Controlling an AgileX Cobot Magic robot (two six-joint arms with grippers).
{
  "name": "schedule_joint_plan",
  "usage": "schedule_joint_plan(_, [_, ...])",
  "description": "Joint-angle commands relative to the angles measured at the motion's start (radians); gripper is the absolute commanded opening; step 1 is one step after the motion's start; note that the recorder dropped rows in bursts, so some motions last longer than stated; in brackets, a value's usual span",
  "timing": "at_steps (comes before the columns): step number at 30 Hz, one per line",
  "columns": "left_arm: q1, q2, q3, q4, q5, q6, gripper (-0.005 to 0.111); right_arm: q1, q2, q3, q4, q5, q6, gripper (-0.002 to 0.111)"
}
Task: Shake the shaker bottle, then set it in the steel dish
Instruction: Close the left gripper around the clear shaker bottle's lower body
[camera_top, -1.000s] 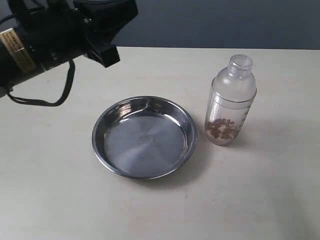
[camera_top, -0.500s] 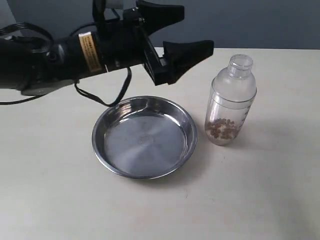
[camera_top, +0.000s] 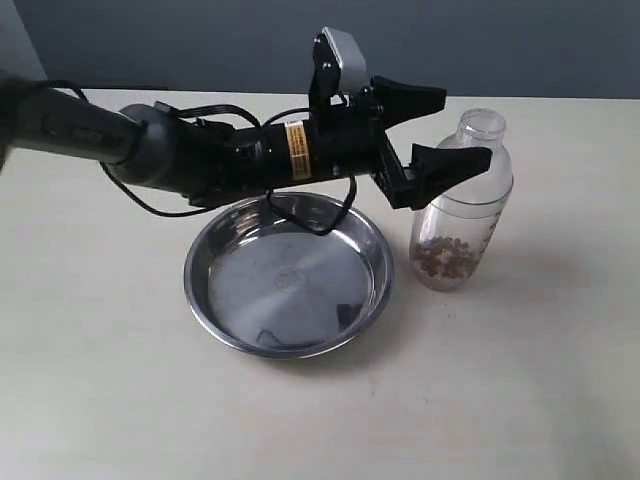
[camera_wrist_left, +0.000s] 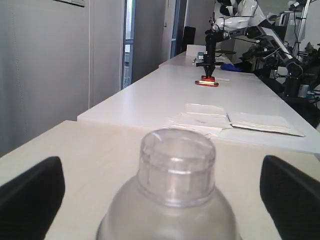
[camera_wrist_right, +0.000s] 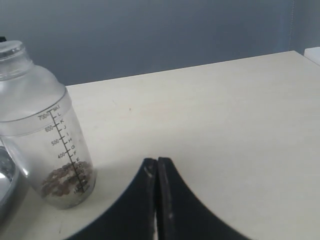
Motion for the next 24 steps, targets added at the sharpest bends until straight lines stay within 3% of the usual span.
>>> schedule_joint_plan(1, [-0.006,0.102,-0.074,0.003,-0.032,-0.023,0.106,-0.003,-0.005,0.001,-0.002,-0.009,-0.002,-0.001])
schedule_joint_plan(11, [-0.021,0.222,-0.177,0.113,-0.075,-0.072,0.106,-0.003,-0.005,0.001,-0.002,-0.009,-0.002,-0.001])
schedule_joint_plan(24, [-0.066,0.286,-0.246,0.124,-0.031,-0.092,0.106,-0.003,-0.005,0.001,0.0,-0.009,-0.002,-0.001])
